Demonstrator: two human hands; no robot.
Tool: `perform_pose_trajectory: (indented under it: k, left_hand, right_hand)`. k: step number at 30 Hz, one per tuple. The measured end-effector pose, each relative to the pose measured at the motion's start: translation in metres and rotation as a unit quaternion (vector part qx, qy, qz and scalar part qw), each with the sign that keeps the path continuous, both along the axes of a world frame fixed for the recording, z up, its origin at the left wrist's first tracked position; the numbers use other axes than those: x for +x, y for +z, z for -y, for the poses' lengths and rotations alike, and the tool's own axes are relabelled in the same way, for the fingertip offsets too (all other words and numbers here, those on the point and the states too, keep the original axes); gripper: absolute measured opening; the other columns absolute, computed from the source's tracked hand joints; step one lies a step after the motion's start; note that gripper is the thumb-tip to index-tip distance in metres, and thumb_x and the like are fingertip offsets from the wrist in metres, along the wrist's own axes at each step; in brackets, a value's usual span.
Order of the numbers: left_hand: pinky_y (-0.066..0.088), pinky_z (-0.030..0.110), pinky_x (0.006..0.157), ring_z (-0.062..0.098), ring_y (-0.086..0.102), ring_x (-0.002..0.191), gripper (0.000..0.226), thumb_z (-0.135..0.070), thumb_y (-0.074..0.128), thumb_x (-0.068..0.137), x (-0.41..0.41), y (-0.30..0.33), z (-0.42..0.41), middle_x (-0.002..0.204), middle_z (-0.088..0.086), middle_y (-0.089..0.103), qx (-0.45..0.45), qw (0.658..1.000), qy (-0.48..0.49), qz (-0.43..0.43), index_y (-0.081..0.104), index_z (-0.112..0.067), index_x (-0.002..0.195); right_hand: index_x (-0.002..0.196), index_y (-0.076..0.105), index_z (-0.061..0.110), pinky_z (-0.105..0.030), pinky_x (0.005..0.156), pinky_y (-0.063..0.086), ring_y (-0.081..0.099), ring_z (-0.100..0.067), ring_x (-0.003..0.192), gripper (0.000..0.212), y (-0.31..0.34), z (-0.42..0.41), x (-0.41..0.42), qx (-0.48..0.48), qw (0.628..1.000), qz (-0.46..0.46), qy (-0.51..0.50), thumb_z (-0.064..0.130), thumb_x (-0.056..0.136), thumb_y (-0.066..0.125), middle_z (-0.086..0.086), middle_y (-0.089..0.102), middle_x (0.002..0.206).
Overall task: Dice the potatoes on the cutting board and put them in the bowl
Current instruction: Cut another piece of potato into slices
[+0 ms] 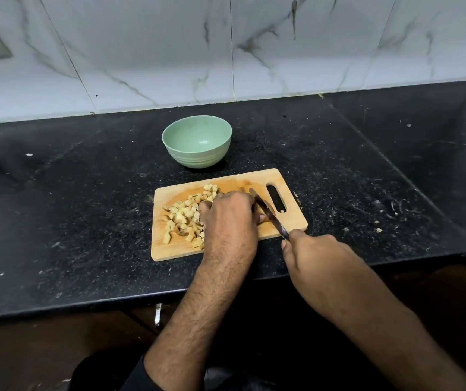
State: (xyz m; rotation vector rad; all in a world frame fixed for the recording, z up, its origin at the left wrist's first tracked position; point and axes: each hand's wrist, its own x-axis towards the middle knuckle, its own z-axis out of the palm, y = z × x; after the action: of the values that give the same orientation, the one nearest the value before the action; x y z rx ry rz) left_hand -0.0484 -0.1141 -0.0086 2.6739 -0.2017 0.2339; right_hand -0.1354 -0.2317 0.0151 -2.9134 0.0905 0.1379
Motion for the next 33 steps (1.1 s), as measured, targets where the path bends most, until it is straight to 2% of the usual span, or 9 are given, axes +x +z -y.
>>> perform_pose_trajectory:
  k: [6, 12, 16, 20, 23, 27, 33]
  left_hand:
    - [0.033, 0.041, 0.095, 0.018, 0.055, 0.100, 0.016, -0.039, 0.070, 0.091, 0.005, 0.002, 0.001, 0.094, -0.006, 0.065, 0.030, 1.000, -0.002, 0.000, 0.071, -0.026, 0.100]
    - [0.031, 0.040, 0.097, 0.016, 0.049, 0.090, 0.013, -0.036, 0.070, 0.091, 0.010, 0.005, 0.000, 0.090, -0.006, 0.066, 0.023, 1.000, -0.009, -0.012, 0.073, -0.027, 0.100]
    - [0.030, 0.040, 0.097, 0.019, 0.054, 0.097, 0.011, -0.035, 0.069, 0.092, 0.011, 0.007, 0.001, 0.084, -0.007, 0.061, 0.043, 0.999, -0.013, -0.011, 0.073, -0.026, 0.098]
    - [0.030, 0.038, 0.098, 0.011, 0.038, 0.080, 0.012, -0.030, 0.072, 0.090, 0.010, 0.005, -0.001, 0.094, -0.008, 0.067, 0.010, 1.000, -0.003, -0.010, 0.073, -0.025, 0.101]
    - [0.027, 0.037, 0.094, 0.012, 0.044, 0.085, 0.013, -0.030, 0.074, 0.088, 0.009, 0.002, -0.001, 0.096, -0.006, 0.071, -0.003, 1.000, 0.006, 0.005, 0.073, -0.025, 0.100]
    - [0.026, 0.035, 0.090, 0.014, 0.050, 0.088, 0.011, -0.032, 0.073, 0.088, 0.005, -0.001, 0.002, 0.092, -0.006, 0.071, -0.014, 1.000, 0.022, 0.008, 0.074, -0.026, 0.097]
    - [0.027, 0.036, 0.095, 0.010, 0.037, 0.085, 0.013, -0.032, 0.073, 0.089, 0.003, 0.001, -0.002, 0.101, -0.006, 0.071, -0.049, 0.999, 0.012, -0.008, 0.075, -0.026, 0.100]
  right_hand:
    - [0.118, 0.045, 0.020, -0.034, 0.065, 0.039, 0.050, -0.023, 0.078, 0.017, -0.005, -0.004, 0.003, -0.035, 0.999, 0.004, -0.004, 0.026, 0.106, 0.034, 0.003, 0.039, 0.075]
    - [0.117, 0.048, 0.020, -0.034, 0.063, 0.038, 0.051, -0.023, 0.076, 0.017, -0.003, -0.001, 0.012, -0.045, 0.999, -0.012, 0.012, 0.026, 0.106, 0.036, 0.006, 0.032, 0.070]
    - [0.117, 0.048, 0.018, -0.036, 0.063, 0.040, 0.050, -0.024, 0.075, 0.017, -0.009, -0.001, 0.025, -0.047, 0.999, -0.019, 0.018, 0.023, 0.105, 0.037, 0.004, 0.035, 0.070]
    - [0.122, 0.051, 0.018, -0.035, 0.063, 0.040, 0.052, -0.025, 0.075, 0.021, -0.016, 0.002, 0.044, -0.047, 0.998, -0.028, 0.032, 0.023, 0.105, 0.040, 0.002, 0.040, 0.071]
    - [0.124, 0.051, 0.018, -0.035, 0.064, 0.041, 0.051, -0.025, 0.076, 0.023, -0.017, 0.003, 0.046, -0.058, 0.997, -0.026, 0.038, 0.023, 0.105, 0.039, 0.002, 0.041, 0.072]
    - [0.129, 0.047, 0.020, -0.036, 0.070, 0.043, 0.050, -0.026, 0.082, 0.027, -0.011, 0.011, 0.035, -0.038, 0.995, -0.079, 0.041, 0.028, 0.107, 0.034, -0.001, 0.047, 0.085]
    - [0.112, 0.044, 0.022, -0.037, 0.069, 0.045, 0.050, -0.023, 0.076, 0.023, -0.006, 0.023, -0.004, -0.020, 0.995, -0.089, 0.047, 0.037, 0.108, 0.028, 0.005, 0.045, 0.077]
